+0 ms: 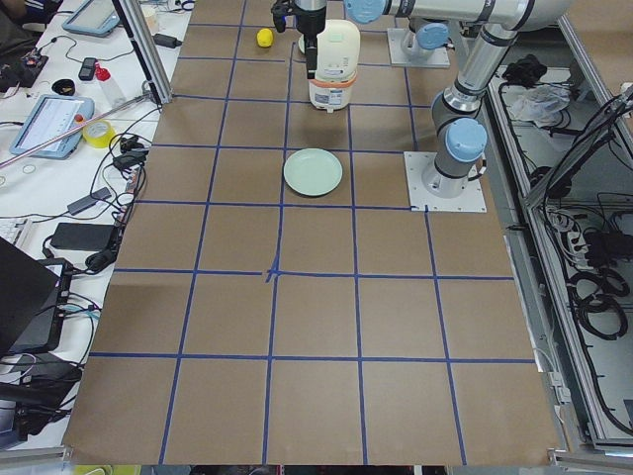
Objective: Press rice cooker button
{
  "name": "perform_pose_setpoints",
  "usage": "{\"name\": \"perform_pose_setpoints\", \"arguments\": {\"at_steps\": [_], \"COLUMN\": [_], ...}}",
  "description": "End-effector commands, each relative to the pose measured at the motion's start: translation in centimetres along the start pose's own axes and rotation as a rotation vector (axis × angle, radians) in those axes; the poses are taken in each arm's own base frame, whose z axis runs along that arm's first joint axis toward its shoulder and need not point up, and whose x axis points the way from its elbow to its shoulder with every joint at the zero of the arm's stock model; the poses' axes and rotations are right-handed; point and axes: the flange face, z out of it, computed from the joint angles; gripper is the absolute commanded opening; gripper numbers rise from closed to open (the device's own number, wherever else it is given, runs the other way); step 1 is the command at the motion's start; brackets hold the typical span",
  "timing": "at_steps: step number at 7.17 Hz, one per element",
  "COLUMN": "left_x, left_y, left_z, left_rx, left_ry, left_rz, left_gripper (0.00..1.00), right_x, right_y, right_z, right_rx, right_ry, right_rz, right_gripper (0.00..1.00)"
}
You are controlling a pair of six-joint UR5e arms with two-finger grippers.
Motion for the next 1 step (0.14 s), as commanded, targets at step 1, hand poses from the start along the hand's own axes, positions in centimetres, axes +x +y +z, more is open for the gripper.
{"name": "perform_pose_setpoints", "arguments": {"at_steps": [1], "left_x": [0.00], "left_y": [0.00], "left_z": [0.00], "left_rx": [0.000], "left_ry": [0.000], "left_rz": [0.000], "left_gripper": [1.00], "right_x": [-0.12], "right_y": [-0.01], "right_z": [0.30], "right_rx": [-0.009], "right_ry": [-0.005], "right_rz": [0.006], "right_gripper": [1.00]}}
